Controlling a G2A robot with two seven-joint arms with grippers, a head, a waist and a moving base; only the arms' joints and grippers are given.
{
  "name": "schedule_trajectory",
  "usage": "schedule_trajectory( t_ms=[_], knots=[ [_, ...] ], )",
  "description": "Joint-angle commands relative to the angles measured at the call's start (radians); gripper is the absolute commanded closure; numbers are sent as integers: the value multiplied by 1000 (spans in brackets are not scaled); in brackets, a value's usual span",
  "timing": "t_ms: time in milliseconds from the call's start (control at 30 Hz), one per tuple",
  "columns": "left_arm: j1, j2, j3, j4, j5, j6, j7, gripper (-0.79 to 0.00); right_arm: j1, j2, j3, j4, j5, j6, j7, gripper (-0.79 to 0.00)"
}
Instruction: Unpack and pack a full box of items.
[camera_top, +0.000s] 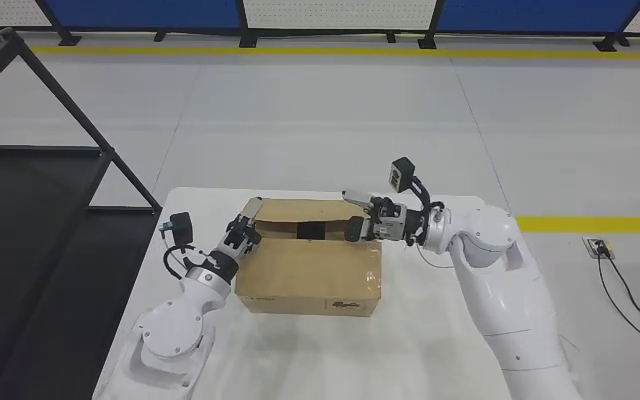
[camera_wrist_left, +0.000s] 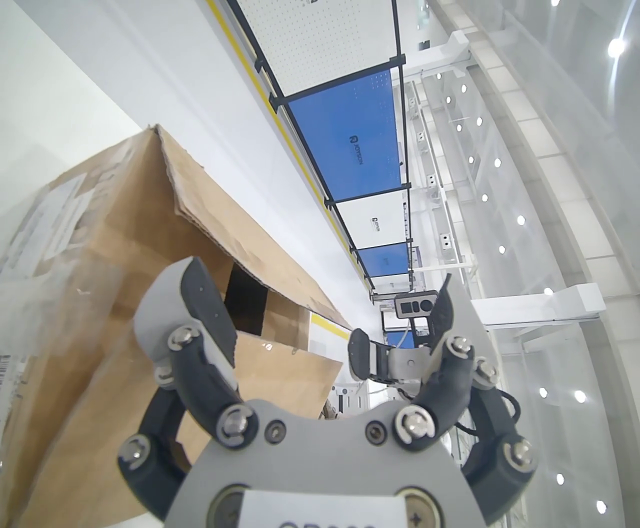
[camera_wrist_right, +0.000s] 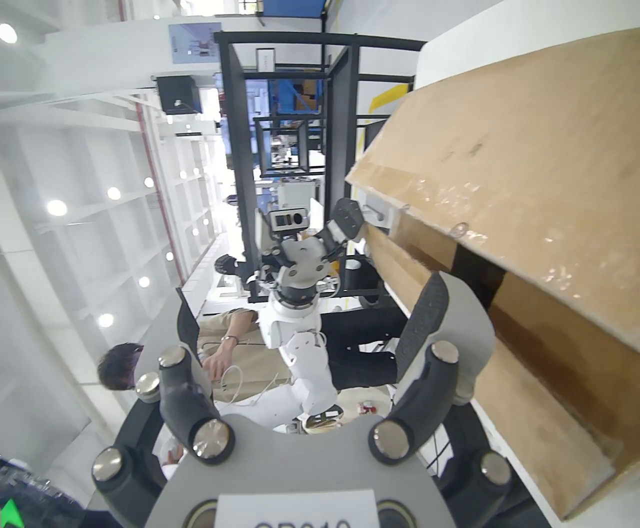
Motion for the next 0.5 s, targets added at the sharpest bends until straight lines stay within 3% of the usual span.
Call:
schedule_trajectory(
  t_ms=[0, 233, 467],
  knots=[
    [-1, -1, 0, 0, -1, 0, -1, -785, 1, 1, 8, 3, 27, -1, -22, -785],
    [-3, -3, 2, 1, -2, 3, -2, -785, 38, 0, -23, 72, 13, 72, -146, -785],
    [-9, -7, 3, 11, -6, 6, 6, -785, 53, 10, -42, 110, 0, 133, -115, -785]
  ],
)
